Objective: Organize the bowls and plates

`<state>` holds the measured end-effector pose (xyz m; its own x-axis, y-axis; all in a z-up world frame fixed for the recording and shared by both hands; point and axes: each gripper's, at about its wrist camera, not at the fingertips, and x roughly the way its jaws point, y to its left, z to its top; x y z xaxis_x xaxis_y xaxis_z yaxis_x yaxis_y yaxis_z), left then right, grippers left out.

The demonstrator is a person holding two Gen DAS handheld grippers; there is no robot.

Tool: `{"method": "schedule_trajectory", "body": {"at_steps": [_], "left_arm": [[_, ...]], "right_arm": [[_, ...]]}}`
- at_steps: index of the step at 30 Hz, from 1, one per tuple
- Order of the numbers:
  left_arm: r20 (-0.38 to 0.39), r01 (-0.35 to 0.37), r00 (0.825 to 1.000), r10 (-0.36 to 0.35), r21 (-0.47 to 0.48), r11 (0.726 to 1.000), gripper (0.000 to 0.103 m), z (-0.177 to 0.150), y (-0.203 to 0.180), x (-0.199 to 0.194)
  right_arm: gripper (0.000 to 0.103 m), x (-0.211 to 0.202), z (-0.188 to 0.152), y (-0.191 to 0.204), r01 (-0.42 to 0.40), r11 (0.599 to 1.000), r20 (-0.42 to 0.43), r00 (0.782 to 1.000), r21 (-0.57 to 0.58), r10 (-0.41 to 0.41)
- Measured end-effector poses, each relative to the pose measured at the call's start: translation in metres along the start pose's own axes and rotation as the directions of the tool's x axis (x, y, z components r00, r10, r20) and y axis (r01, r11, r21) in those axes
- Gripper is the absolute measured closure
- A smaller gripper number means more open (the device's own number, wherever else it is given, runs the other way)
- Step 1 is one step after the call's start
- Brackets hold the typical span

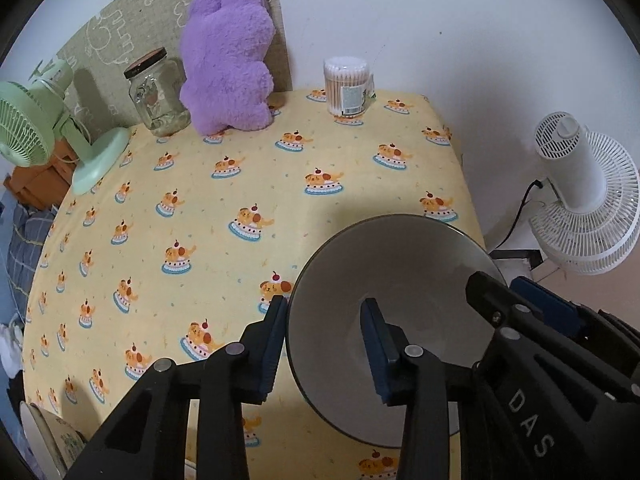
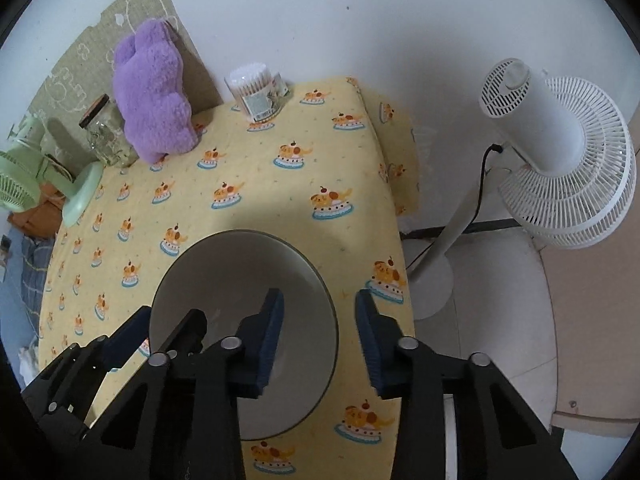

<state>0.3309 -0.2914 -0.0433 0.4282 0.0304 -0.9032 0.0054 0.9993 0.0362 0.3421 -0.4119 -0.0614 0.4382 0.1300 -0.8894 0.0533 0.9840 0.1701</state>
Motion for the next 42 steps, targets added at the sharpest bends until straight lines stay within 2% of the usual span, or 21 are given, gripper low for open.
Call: {"method": "schedule_trajectory", "body": {"at_steps": [2, 7, 23, 33, 42], "left_arm": [[-0.006, 0.007, 1.000, -0.007, 0.005, 1.000, 0.066, 0.001, 0.001, 0.003], [-0.015, 0.015, 1.000, -0.015, -0.006, 1.000, 0.070, 0.003, 0.004, 0.007], [-0.010, 0.031, 0.999, -0.031, 0.002, 1.000, 0.073, -0.005, 0.021, -0.014], [0.035, 0.044, 0.998, -0.045, 0.012, 0.999, 0.073, -0.018, 0.052, -0.043], [0.081, 0.075, 0.994, -0.075, 0.001, 0.997, 0.073, -0.036, 0.106, -0.072]], "right_arm": [[0.077, 0.002, 0.001, 0.001, -0.006, 1.000, -0.005, 1.000, 0.004, 0.006], [0.081, 0.003, 0.001, 0.006, 0.031, 0.999, -0.003, 1.000, -0.010, -0.031], [0.081, -0.016, -0.006, 0.023, 0.059, 0.998, 0.005, 0.998, -0.032, -0.059], [0.081, -0.041, -0.021, 0.054, 0.072, 0.996, 0.034, 0.997, -0.053, -0.071], [0.081, -0.070, -0.044, 0.104, 0.098, 0.993, 0.083, 0.992, -0.067, -0.093]]}}
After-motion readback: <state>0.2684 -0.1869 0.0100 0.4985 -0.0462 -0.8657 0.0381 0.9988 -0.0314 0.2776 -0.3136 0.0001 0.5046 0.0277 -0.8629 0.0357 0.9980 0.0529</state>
